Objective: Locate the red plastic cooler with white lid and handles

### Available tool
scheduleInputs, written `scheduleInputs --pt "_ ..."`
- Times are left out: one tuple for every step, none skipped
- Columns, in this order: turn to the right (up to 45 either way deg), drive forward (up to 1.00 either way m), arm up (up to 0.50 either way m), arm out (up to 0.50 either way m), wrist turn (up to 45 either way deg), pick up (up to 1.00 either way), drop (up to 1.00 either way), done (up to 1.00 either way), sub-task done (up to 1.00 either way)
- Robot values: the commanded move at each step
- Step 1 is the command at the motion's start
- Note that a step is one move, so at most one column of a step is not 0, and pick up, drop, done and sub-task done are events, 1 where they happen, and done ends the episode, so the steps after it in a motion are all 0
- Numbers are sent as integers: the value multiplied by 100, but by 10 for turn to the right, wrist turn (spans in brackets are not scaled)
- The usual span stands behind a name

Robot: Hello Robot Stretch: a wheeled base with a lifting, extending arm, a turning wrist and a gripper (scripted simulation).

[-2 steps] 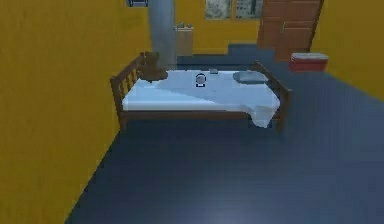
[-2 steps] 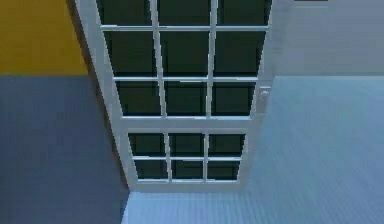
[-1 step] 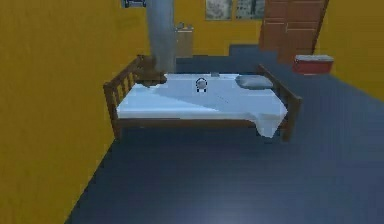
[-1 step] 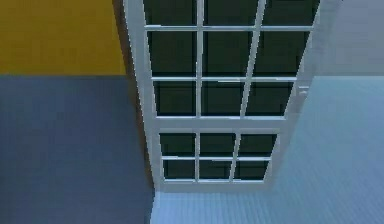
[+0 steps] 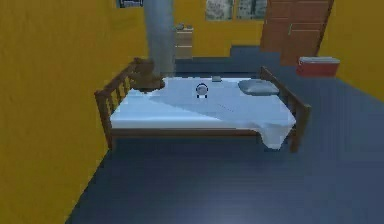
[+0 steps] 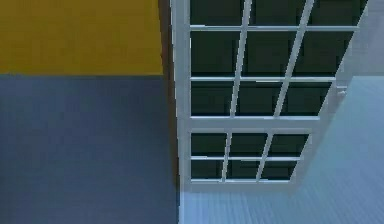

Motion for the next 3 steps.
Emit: scheduleInputs --pt "450 0 0 0 0 0 0 0 0" --pt "0 100 0 0 0 0 0 0 0" --pt "0 45 0 0 0 0 0 0 0"
